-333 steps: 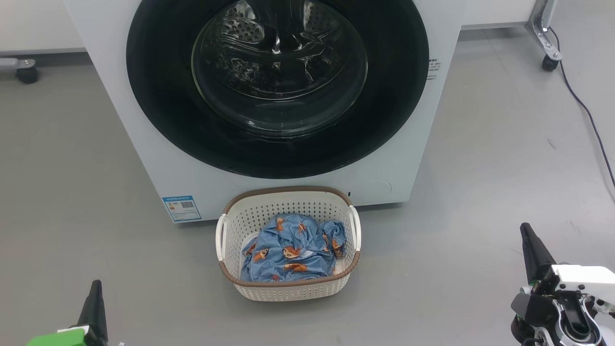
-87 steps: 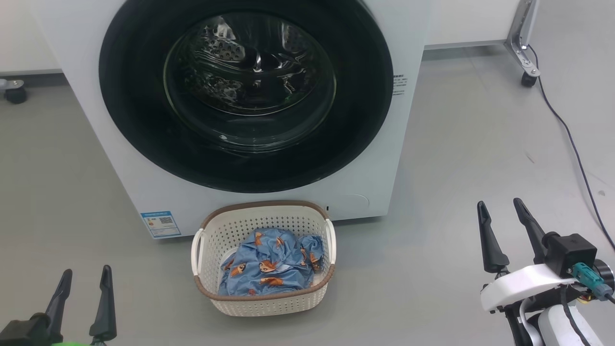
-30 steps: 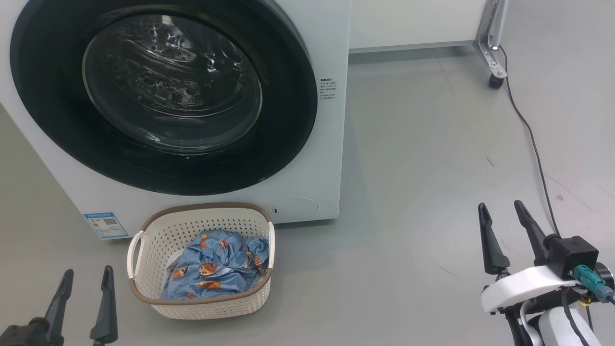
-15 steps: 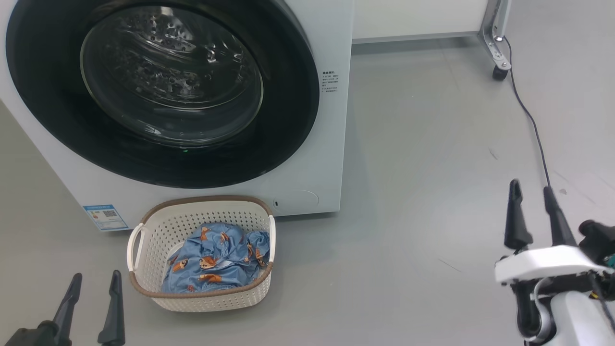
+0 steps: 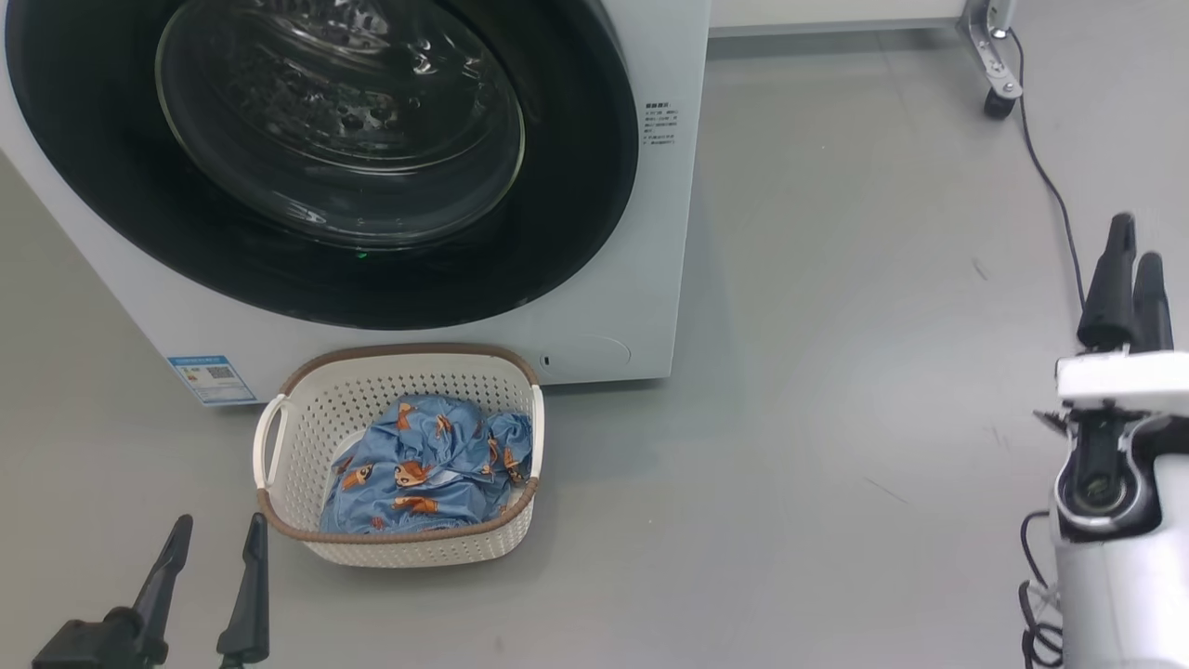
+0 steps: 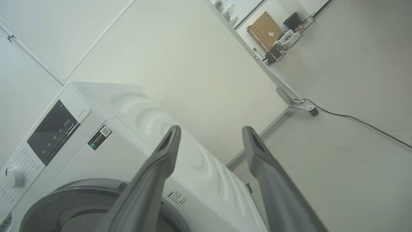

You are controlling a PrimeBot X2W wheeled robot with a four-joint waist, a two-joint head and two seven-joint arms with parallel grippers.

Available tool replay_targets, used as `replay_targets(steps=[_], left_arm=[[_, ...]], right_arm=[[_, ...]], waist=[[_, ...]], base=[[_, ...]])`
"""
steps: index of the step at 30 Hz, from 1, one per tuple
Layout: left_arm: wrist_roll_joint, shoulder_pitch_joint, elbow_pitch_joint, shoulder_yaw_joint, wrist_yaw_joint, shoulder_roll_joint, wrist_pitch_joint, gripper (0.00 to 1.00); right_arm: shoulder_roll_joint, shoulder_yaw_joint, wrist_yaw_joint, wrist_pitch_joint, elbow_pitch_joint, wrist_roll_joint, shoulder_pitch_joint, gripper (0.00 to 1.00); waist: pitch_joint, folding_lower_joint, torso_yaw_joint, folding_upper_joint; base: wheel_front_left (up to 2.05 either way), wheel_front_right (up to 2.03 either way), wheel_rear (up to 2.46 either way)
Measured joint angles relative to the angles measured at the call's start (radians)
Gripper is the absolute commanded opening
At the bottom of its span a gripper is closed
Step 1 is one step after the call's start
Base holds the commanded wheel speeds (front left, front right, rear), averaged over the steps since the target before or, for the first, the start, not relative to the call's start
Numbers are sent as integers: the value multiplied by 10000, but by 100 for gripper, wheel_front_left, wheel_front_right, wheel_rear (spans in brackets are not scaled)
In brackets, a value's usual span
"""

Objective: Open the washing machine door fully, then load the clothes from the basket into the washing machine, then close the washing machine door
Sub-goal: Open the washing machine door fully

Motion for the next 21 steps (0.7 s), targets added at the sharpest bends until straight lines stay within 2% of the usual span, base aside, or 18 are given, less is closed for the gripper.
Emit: replay_targets(steps=[1, 2, 4, 5, 14, 21], left_arm=[[0, -45, -10, -42, 0, 4, 0, 100], [-4, -99, -15, -77, 0, 4, 0, 100], [-48, -194, -31, -86, 0, -4, 0, 100], [-81, -236, -40, -82, 0, -4, 0, 100], [-102, -558, -109, -188, 0, -4, 0, 100], [-178, -771, -186, -232, 0, -13, 0, 100]], right_arm=[[-6, -65, 0, 136, 35, 244, -171, 71], [-8, -98, 0, 268, 79, 433, -332, 48], [0, -224, -12, 510, 161, 924, -657, 13], [-10, -278, -17, 652, 217, 1127, -807, 0], [-36, -428, -562, 2080, 721, 2316, -1925, 0], [-150, -330, -1118, 3296, 951, 2694, -2902, 0]], waist=[[49, 0, 29, 0], [99, 0, 58, 0], [205, 0, 121, 0], [259, 0, 153, 0], [752, 0, 511, 0], [1178, 0, 720, 0]], base=[[0, 0, 0], [0, 0, 0], [0, 0, 0], [0, 0, 0], [0, 0, 0], [0, 0, 0]])
